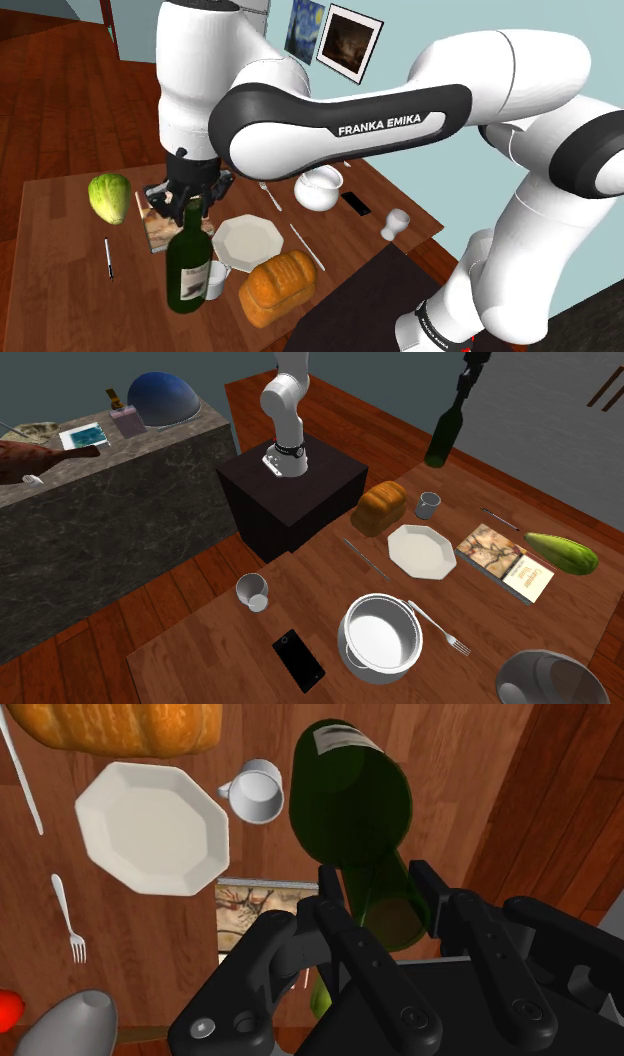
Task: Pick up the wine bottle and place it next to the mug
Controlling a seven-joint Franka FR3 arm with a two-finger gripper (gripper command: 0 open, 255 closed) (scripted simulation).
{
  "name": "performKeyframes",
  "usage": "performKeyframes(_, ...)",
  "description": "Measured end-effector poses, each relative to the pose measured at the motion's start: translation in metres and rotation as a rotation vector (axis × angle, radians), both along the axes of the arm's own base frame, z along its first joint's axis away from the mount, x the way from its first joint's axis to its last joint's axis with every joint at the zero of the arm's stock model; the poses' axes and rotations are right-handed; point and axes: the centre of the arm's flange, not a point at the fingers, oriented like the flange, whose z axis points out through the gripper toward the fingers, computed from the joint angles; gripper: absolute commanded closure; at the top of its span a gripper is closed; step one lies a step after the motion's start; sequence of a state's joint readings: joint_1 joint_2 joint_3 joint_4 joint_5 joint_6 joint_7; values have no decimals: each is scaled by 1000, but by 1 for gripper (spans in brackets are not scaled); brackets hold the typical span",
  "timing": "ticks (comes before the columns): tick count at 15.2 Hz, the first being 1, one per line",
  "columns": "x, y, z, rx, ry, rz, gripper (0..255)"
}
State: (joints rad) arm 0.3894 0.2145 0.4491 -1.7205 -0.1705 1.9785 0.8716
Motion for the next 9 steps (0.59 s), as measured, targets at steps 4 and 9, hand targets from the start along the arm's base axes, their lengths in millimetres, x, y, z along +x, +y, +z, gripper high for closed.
performKeyframes(4, -1, 1, -20, 0, 0, 0, 255)
performKeyframes(9, -1, 1, -47, 0, 0, 0, 255)
